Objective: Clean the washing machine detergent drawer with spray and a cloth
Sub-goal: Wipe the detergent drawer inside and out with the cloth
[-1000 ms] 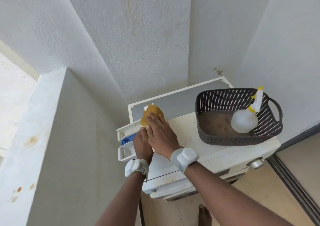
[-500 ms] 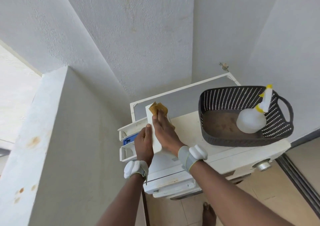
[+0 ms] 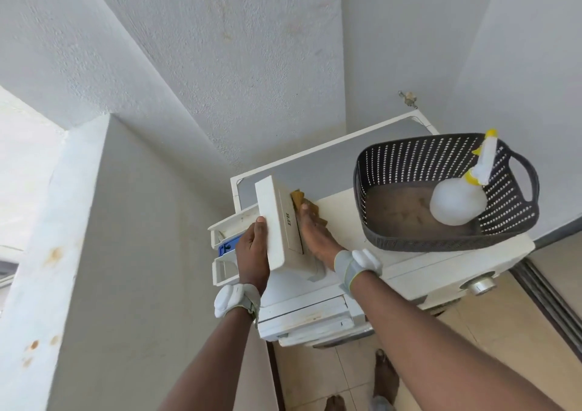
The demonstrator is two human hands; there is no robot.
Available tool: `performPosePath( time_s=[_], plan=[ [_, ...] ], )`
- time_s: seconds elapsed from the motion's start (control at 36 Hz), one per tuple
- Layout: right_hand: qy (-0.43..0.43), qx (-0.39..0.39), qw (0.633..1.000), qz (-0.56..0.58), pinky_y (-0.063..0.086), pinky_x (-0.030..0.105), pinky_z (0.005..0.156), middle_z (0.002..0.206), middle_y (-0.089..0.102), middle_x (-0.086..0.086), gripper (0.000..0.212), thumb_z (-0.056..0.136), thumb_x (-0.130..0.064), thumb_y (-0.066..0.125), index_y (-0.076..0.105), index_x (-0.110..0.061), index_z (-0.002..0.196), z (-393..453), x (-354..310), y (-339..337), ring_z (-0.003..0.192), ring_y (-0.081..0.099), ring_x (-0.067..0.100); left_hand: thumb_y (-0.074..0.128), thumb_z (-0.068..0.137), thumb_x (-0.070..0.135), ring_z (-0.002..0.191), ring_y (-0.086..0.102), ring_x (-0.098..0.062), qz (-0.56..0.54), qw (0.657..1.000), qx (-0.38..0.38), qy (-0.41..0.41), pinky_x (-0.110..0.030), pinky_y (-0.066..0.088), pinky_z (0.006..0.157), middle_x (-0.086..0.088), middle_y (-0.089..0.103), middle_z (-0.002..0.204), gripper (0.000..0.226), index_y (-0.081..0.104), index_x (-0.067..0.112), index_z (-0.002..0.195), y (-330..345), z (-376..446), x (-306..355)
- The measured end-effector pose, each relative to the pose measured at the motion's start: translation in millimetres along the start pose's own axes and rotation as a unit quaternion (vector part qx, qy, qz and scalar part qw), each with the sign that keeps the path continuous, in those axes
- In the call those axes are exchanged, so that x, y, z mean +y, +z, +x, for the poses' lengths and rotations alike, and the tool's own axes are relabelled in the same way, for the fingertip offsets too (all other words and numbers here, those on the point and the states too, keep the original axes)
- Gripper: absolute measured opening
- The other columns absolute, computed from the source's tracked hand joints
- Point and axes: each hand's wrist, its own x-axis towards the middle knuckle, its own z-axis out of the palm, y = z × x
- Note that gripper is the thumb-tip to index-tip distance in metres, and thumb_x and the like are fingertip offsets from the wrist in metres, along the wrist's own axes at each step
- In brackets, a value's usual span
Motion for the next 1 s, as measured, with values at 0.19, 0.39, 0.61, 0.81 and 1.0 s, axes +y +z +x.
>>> performPosePath(
  time_s=[0.19, 0.39, 0.61, 0.81, 1.0],
  plan=[
    [-0.065, 0.015, 0.995, 0.073, 0.013, 0.045, 0.128, 0.170, 0.022, -0.003, 0.081, 0.093, -0.082, 0.014, 0.019, -0.041, 0.162, -10, 0, 10, 0.156, 0.021, 0.024, 0.048, 0.111, 0.040, 0.074, 0.052, -0.015, 0.009, 1.000, 0.006, 0.014, -0.030, 0.042, 0.070, -0.005, 0.060, 0.080, 0.049, 0.061, 0.001, 0.086, 0, -3, 2],
    [-0.046, -0.006, 0.995, 0.083, 0.013, 0.045, 0.128, 0.170, 0.020, 0.003, 0.075, 0.101, -0.072, 0.014, 0.019, -0.031, 0.163, -8, 5, 6, 0.156, 0.020, 0.028, 0.050, 0.108, 0.046, 0.081, 0.054, -0.019, -0.002, 1.000, -0.002, 0.007, -0.035, 0.044, 0.075, -0.008, 0.060, 0.086, 0.054, 0.060, -0.005, 0.094, 0, 0, -1],
    [-0.043, 0.005, 0.986, 0.159, 0.015, 0.046, 0.128, 0.170, 0.019, -0.009, 0.095, 0.080, -0.091, 0.018, 0.017, -0.042, 0.162, -64, 61, 28, 0.156, 0.021, 0.018, 0.043, 0.113, 0.038, 0.071, 0.051, 0.002, 0.036, 0.999, -0.023, 0.030, -0.016, 0.041, 0.071, 0.004, 0.053, 0.086, 0.041, 0.058, 0.013, 0.086, 0, 0, -3],
    [-0.060, 0.013, 0.971, 0.231, 0.009, 0.037, 0.128, 0.172, 0.008, -0.010, 0.065, 0.105, -0.064, 0.018, 0.007, -0.037, 0.163, -120, 61, 50, 0.156, 0.012, 0.011, 0.036, 0.115, 0.037, 0.077, 0.048, 0.002, 0.080, 0.994, -0.037, 0.066, -0.018, 0.040, 0.077, 0.007, 0.051, 0.088, 0.031, 0.052, 0.030, 0.089, -3, -2, -2],
    [-0.193, 0.067, 0.969, 0.139, 0.004, 0.038, 0.130, 0.171, 0.003, -0.020, 0.060, 0.104, -0.063, 0.010, 0.006, -0.046, 0.161, -141, 32, 85, 0.157, 0.004, 0.003, 0.036, 0.115, 0.023, 0.073, 0.048, 0.024, 0.102, 0.991, -0.047, 0.072, -0.007, 0.038, 0.071, 0.021, 0.047, 0.086, 0.036, 0.045, 0.040, 0.085, -1, -5, 8]
  ],
)
